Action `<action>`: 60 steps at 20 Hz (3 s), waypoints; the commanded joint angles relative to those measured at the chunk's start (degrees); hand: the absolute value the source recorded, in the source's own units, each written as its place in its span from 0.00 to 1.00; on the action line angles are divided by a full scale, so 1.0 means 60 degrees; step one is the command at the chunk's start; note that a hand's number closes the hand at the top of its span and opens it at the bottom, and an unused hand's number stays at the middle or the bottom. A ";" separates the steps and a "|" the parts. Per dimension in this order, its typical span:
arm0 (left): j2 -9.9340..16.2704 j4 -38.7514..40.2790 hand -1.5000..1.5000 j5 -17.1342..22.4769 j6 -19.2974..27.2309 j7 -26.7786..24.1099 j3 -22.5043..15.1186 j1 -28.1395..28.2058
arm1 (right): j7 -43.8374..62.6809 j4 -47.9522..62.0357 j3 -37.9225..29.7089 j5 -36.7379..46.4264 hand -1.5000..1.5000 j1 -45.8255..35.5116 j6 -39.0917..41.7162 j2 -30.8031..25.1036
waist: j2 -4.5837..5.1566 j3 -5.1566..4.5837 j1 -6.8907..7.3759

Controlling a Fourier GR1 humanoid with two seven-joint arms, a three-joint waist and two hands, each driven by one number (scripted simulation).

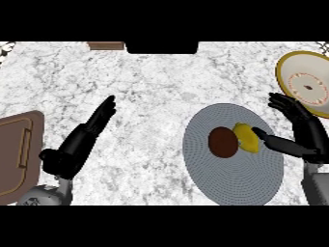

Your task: Pick the lemon from the placemat and place it in the bowl

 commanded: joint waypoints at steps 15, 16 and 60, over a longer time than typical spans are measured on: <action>-0.0326 0.0083 0.50 -0.0052 -0.0074 -0.0052 -0.0045 -0.0061 | 0.5705 -0.0209 0.2656 0.1484 0.00 -0.2858 0.6237 -0.4155 | -0.0085 -0.0040 0.0094; -0.0048 0.0311 0.50 0.0200 -0.0450 0.0201 0.0275 -0.0625 | 0.6270 0.0036 0.2764 0.1409 0.00 -0.3438 0.6376 -0.3765 | -0.0033 -0.0032 0.0119; -0.1347 -0.0089 0.50 -0.1049 -0.1229 0.0325 0.1013 -0.0006 | 0.5153 0.0848 0.1701 0.7262 0.00 -0.1678 0.4838 -0.0339 | -0.0024 -0.0005 -0.0003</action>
